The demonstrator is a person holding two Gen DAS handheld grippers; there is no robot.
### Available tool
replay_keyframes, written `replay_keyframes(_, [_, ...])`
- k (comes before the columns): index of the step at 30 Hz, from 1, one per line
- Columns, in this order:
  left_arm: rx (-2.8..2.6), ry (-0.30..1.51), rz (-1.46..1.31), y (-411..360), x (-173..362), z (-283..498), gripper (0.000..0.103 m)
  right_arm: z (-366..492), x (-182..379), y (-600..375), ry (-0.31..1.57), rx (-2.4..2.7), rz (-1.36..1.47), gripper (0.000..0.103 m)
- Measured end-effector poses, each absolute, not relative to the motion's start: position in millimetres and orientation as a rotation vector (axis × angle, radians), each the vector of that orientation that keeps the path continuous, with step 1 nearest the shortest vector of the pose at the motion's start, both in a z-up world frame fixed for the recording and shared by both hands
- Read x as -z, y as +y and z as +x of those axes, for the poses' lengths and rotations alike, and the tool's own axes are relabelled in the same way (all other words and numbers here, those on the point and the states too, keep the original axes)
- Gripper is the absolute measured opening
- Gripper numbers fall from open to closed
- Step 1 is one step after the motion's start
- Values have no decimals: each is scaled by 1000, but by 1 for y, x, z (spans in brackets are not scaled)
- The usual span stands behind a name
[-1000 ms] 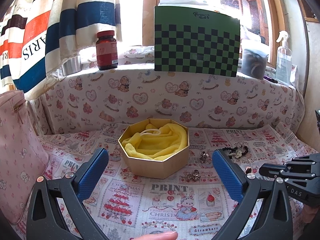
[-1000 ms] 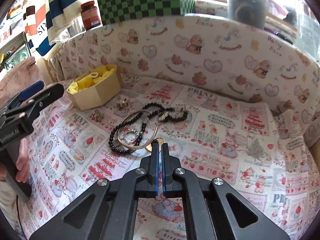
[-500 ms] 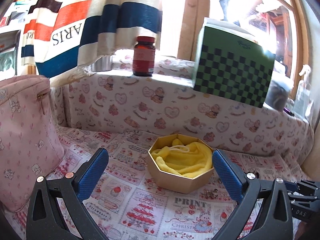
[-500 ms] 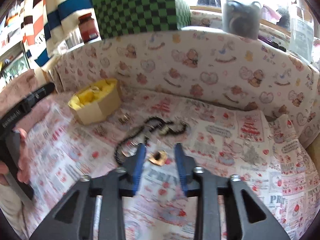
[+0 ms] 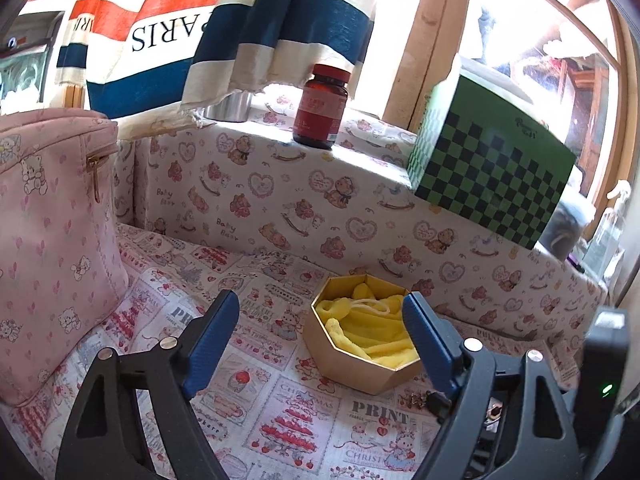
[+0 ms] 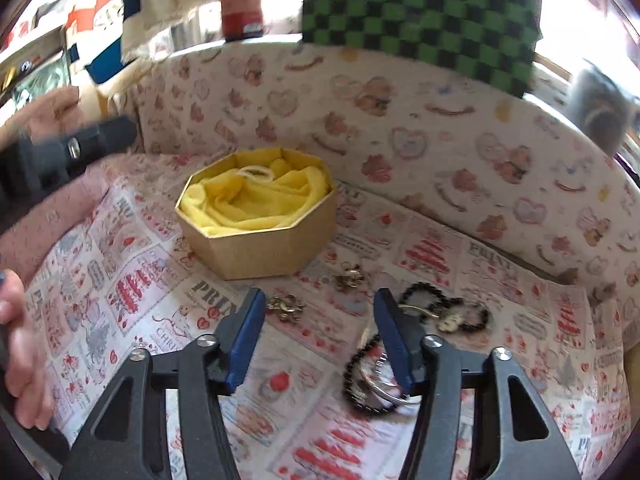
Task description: Organize jewelry
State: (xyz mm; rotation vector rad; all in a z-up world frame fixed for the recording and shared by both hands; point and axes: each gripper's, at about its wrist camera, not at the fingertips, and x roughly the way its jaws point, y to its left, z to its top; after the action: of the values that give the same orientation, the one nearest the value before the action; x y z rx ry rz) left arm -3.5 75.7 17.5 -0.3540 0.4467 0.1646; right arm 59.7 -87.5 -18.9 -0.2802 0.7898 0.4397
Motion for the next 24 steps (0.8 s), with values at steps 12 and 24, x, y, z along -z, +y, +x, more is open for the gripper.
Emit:
replay_keyframes(12, [-186, 443, -327, 73, -17, -3, 79, 58, 30, -82, 840, -455, -229, 10])
replay_keyframes(24, [-107, 469, -144, 40, -15, 1, 39, 26, -18, -177, 639, -351, -115, 10])
